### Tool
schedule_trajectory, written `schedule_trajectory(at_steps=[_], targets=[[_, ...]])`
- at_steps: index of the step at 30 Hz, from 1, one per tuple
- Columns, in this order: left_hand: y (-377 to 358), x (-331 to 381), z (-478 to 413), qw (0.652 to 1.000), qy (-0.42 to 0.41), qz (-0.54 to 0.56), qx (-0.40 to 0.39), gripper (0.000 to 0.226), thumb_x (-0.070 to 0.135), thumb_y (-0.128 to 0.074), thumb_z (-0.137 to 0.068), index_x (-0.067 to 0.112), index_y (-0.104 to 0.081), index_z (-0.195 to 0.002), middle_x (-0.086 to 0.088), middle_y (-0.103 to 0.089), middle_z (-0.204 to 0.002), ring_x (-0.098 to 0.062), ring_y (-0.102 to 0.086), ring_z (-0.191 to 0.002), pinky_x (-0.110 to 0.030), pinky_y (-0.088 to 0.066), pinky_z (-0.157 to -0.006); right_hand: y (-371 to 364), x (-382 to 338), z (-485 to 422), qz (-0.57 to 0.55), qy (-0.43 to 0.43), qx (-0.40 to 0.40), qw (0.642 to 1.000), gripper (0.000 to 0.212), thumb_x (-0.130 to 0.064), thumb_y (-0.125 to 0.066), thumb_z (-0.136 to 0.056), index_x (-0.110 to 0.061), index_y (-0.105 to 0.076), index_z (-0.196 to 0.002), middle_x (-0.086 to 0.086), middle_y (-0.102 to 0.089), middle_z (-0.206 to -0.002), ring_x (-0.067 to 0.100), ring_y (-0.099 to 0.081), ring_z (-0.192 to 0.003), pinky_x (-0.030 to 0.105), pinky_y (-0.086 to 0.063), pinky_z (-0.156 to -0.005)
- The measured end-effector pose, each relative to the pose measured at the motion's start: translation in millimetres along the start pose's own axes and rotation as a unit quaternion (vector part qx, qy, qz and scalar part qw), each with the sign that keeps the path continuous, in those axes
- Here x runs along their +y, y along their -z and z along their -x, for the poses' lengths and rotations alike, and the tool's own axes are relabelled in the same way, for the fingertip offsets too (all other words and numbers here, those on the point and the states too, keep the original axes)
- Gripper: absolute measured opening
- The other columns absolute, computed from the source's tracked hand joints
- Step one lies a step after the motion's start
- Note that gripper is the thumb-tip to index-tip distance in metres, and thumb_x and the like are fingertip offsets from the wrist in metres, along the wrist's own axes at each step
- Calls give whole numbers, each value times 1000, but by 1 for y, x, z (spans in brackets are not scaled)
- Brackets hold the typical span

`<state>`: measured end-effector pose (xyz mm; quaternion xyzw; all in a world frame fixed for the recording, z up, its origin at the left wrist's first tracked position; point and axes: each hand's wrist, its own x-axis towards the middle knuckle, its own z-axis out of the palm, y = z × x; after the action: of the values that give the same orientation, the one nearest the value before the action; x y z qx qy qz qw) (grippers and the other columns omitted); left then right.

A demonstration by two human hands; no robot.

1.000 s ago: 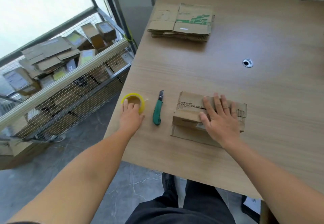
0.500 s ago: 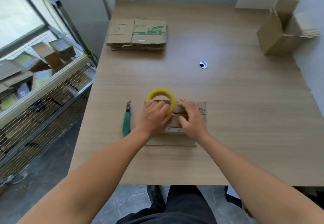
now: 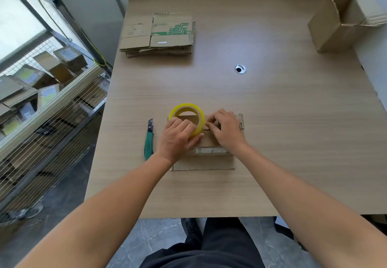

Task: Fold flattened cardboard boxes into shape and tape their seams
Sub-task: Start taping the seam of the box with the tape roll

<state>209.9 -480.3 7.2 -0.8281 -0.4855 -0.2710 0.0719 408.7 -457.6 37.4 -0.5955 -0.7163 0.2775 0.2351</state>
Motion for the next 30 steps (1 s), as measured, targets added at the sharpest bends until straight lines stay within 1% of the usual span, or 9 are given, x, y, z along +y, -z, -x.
schedule_trajectory(at_steps=[2, 5, 9, 12, 14, 16, 20, 25, 30], targets=[[-1, 0, 0, 1000, 10, -12, 6, 38, 44, -59, -100, 10, -63, -82, -5, -62, -80, -29, -54, -72, -41, -46, -78, 9, 4, 7, -60, 14, -14, 998, 14, -15, -67, -92, -13, -59, -81, -5, -56, -78, 18, -51, -79, 44, -43, -77], [-2, 0, -5, 999, 33, -22, 0, 42, 47, -54, -101, 7, -65, -93, -7, -61, -80, -32, -57, -75, -44, -48, -82, 28, 14, 21, -170, -31, -40, 984, 19, -21, -59, -88, -9, -53, -74, -5, -50, -69, 9, -43, -64, 30, -36, -62], [-7, 1, -1, 999, 40, -3, 13, 38, 42, -55, -101, 7, -65, -111, -7, -64, -93, -29, -60, -95, -41, -39, -110, 26, 15, 39, -324, -115, 45, 938, 12, -18, -51, -85, -12, -49, -75, -1, -52, -73, 8, -46, -67, 23, -38, -64], [-8, -1, -1, 1000, 21, -6, 8, 31, 38, -55, -101, 8, -65, -104, -6, -61, -90, -30, -59, -92, -42, -35, -115, 15, 11, 39, -326, -102, 29, 939, 34, -29, -63, -91, -9, -39, -76, 3, -47, -76, 14, -44, -69, 28, -40, -65], [-9, -2, -4, 1000, 0, -20, 8, 29, 38, -58, -100, 9, -65, -98, -6, -59, -86, -29, -59, -87, -43, -37, -115, 13, 13, 35, -317, -115, 66, 939, 38, -31, -66, -92, -6, -41, -77, 5, -48, -74, 14, -47, -68, 29, -42, -66], [-9, -2, -3, 999, -10, -31, 18, 32, 40, -60, -99, 9, -67, -97, -5, -60, -85, -28, -60, -84, -43, -39, -113, 15, 19, 32, -314, -134, 114, 933, 30, -26, -67, -91, -8, -49, -76, 2, -57, -71, 9, -56, -67, 24, -46, -66], [-11, -3, 1, 998, 10, -49, 32, 38, 49, -59, -98, 12, -66, -99, -4, -60, -84, -28, -59, -83, -42, -41, -107, 41, 50, 41, -392, -230, 218, 864, 28, -15, -66, -87, -23, -44, -71, 3, -57, -65, 15, -49, -59, 29, -40, -54], [-13, -2, -2, 998, -11, -54, 36, 35, 45, -59, -99, 13, -63, -85, -7, -56, -79, -30, -54, -77, -44, -45, -96, 44, 78, 50, -443, -289, 161, 833, 27, -7, -56, -100, -19, -42, -79, 0, -59, -66, 13, -54, -56, 27, -44, -51], [-12, 0, -4, 997, -3, -73, 41, 35, 45, -62, -97, 14, -61, -80, -6, -56, -79, -30, -52, -76, -42, -45, -84, 27, 81, 42, -476, -294, 182, 808, 26, -9, -59, -100, -18, -44, -82, 2, -59, -68, 16, -56, -58, 28, -48, -53]])
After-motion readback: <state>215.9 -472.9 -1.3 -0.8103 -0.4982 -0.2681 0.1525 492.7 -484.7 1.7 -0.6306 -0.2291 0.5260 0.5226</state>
